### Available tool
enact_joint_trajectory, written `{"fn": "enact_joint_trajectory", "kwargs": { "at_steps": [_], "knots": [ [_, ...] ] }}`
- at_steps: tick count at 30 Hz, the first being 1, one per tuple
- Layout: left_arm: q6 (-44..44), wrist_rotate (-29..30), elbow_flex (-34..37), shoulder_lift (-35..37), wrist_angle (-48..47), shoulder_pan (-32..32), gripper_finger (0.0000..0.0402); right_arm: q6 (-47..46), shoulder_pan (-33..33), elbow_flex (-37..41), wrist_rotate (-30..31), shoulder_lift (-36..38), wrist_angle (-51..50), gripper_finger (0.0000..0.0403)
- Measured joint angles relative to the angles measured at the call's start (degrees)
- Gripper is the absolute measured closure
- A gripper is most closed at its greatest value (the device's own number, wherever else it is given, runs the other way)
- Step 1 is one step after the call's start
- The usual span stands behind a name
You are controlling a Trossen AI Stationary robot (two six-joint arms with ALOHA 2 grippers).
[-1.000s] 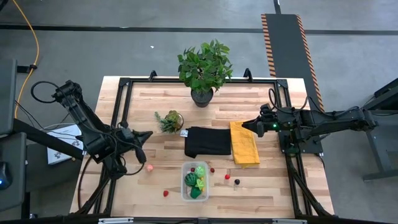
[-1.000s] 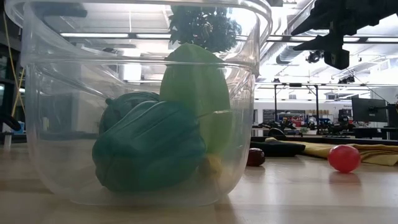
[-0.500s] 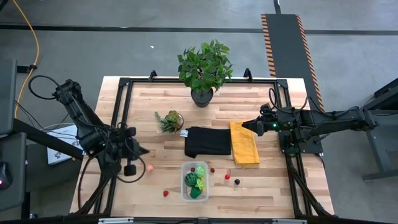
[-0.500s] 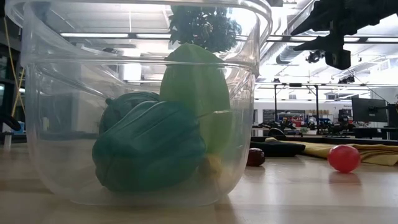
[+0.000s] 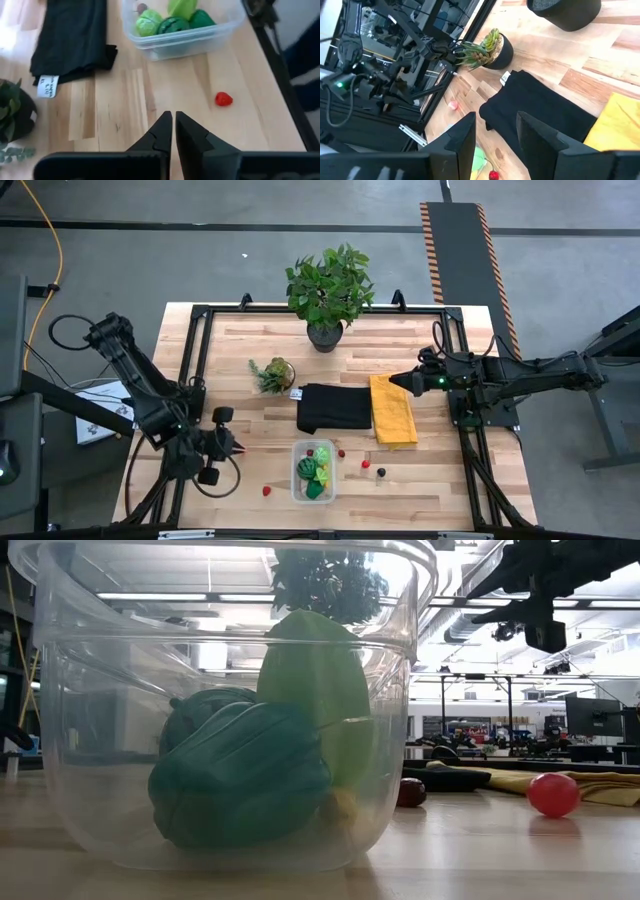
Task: Pick and placing Produce into tupperware
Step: Put the raspberry into the bin
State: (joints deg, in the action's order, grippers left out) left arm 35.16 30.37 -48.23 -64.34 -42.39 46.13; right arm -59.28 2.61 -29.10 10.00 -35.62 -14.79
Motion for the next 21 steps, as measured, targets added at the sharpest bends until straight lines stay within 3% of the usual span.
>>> {"fn": "enact_joint_trajectory", "kwargs": {
  "at_steps": [5,10,17,21],
  "knots": [
    [10.52,7.28,0.02,-2.50,1.85,0.02,0.0369,-0.38,0.00,0.01,0.02,-0.02,0.02,0.0269],
    [16.18,12.22,0.04,-2.69,2.64,1.20,0.0393,-1.35,0.00,0.00,0.99,0.00,0.02,0.0269],
    [29.88,24.39,4.06,-2.69,2.93,10.55,0.0393,-2.26,0.00,0.00,2.05,0.00,0.04,0.0269],
    [33.68,26.48,5.89,-2.93,3.66,13.70,0.0400,-2.26,0.00,0.00,3.63,0.00,0.04,0.0269]
  ]
}}
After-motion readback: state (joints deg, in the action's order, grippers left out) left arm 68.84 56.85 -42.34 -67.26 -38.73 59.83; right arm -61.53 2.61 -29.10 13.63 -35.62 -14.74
